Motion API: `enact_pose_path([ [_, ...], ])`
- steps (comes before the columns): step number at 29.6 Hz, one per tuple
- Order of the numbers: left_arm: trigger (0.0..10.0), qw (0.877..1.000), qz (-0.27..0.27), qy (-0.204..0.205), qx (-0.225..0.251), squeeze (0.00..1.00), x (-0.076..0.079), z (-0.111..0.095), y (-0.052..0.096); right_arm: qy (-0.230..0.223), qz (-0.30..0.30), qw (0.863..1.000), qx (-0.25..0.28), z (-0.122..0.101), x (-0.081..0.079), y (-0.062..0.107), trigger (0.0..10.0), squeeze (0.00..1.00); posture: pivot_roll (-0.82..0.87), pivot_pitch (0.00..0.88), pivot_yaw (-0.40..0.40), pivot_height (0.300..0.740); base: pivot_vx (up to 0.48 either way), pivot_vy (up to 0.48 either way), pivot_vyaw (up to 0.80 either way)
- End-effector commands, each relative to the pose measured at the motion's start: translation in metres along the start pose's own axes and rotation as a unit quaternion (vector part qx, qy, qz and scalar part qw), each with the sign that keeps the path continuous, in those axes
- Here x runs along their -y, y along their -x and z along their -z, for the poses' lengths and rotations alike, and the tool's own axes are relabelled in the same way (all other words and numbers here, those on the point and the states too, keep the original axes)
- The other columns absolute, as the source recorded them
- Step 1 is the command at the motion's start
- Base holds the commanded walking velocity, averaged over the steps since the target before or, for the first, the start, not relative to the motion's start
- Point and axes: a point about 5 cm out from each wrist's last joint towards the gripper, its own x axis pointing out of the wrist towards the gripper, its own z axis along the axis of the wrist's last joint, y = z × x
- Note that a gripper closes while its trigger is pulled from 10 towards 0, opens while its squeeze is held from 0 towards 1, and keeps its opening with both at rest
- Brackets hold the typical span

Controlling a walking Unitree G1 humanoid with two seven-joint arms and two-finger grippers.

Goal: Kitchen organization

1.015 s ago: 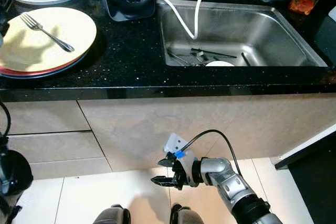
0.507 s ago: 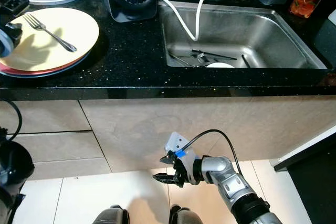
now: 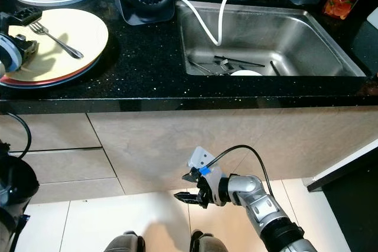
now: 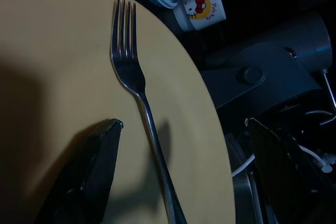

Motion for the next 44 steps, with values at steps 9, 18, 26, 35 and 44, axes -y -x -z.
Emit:
enact_pose_path([
  [9, 10.0, 0.999, -0.01, 0.019, -0.042, 0.0, -0.011, 0.006, -0.005, 0.002, 0.011, 1.0, -0.008, 0.004, 0.001, 0.003, 10.0, 0.0, 0.11, 0.123, -0.053, 0.74, 0.0, 0.0, 0.0],
  [18, 10.0, 0.998, -0.01, 0.022, -0.052, 0.0, -0.011, 0.001, -0.015, 0.005, 0.02, 1.0, -0.008, 0.005, 0.001, 0.005, 10.0, 0.0, 0.1, 0.127, -0.047, 0.74, 0.0, 0.0, 0.0],
  [26, 10.0, 0.996, -0.004, 0.021, -0.086, 0.0, -0.02, 0.009, -0.021, 0.007, 0.03, 0.999, -0.007, 0.004, 0.002, 0.006, 10.0, 0.0, 0.09, 0.132, -0.049, 0.74, 0.0, 0.0, 0.0],
  [35, 10.0, 0.994, -0.011, 0.02, -0.107, 0.0, -0.029, 0.016, -0.024, 0.01, 0.038, 0.999, -0.006, 0.002, 0.005, 0.006, 10.0, 0.0, 0.09, 0.127, -0.06, 0.74, 0.0, 0.0, 0.0],
  [44, 0.0, 0.994, -0.008, 0.03, -0.106, 0.0, -0.039, 0.019, -0.026, 0.015, 0.047, 0.999, -0.004, 0.0, 0.007, 0.006, 10.0, 0.0, 0.09, 0.121, -0.063, 0.74, 0.0, 0.0, 0.0],
])
